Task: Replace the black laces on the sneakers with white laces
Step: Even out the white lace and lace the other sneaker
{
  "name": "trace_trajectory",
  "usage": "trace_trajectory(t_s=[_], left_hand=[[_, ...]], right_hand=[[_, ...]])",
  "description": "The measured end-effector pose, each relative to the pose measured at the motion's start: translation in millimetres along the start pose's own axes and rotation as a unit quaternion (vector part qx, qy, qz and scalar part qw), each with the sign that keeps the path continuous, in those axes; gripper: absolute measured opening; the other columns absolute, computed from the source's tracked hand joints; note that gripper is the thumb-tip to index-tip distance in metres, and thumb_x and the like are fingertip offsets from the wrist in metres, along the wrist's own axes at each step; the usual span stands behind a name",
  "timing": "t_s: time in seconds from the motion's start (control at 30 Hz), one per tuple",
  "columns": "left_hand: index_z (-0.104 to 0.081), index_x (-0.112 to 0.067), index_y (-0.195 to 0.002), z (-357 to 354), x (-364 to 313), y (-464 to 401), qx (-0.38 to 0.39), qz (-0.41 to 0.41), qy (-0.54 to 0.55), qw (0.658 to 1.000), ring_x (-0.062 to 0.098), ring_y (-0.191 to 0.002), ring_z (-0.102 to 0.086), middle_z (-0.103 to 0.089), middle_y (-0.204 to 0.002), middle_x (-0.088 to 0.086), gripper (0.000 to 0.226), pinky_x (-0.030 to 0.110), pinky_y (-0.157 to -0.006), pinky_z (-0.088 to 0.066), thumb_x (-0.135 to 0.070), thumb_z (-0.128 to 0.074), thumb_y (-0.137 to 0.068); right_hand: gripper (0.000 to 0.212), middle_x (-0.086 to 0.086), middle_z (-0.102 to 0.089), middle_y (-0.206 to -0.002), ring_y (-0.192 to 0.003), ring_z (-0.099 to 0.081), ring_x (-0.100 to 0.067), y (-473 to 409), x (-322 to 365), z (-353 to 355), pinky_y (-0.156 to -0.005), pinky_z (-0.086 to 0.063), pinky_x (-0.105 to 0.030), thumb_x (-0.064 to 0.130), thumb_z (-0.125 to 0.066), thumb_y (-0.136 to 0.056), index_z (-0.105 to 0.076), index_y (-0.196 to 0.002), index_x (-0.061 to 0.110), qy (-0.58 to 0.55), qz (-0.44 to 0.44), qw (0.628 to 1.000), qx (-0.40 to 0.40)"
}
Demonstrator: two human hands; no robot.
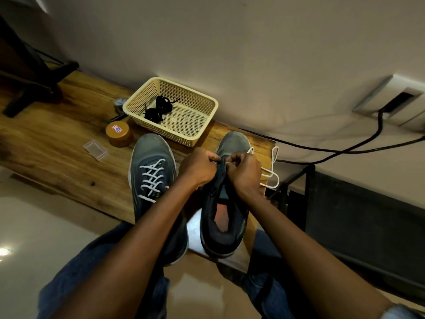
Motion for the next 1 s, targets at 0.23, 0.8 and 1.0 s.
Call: trace_trajectory(t_s=[0.23,0.8,1.0], left_hand=[[-0.075,-0.026,-0.095,-2,3,-2,-0.008,0.022,0.061,0.998,0.023,-0.106,-0.062,-0.069,-0.111,0.009,0.022,0.038,-0.095,-0.051,-0.013,-0.059,-0.088],[-0.07,-0.028,-0.083,-10,1,1,-0.047,0.029,0.079,0.995,0.022,-0.093,-0.065,-0.071,-0.1,0.0,0.015,0.038,-0.086,-0.053,-0.019,-0.059,-0.088],[-0.07,-0.025,-0.09,-7,-1,-1,-0.102,-0.01,0.012,0.995,0.028,-0.091,-0.064,-0.072,-0.094,0.004,0.015,0.034,-0.072,-0.047,-0.038,-0.064,-0.088]], right_hand=[[0.031,-0.003,-0.068,-0.074,-0.078,-0.068,-0.024,-9,-3,2,-0.078,-0.055,-0.045,0.005,-0.068,-0.083,-0.059,-0.061,0.025,-0.042,-0.047,0.997,0.041],[0.032,-0.01,-0.063,-0.08,-0.072,-0.062,-0.023,8,5,2,-0.067,-0.048,-0.036,-0.003,-0.055,-0.084,-0.035,-0.103,0.013,-0.065,0.017,0.998,0.01],[0.023,-0.007,-0.059,-0.085,-0.07,-0.053,-0.016,3,8,12,-0.054,-0.031,-0.022,-0.001,-0.055,-0.087,-0.04,-0.099,0.013,-0.036,0.022,0.997,0.06]])
Point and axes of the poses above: each hand's wrist, its own y-axis away from the middle knuckle, its own z-axis out of the back of the hand, x = y × z, the point moved 2 cm from there along -y, towards the middle knuckle
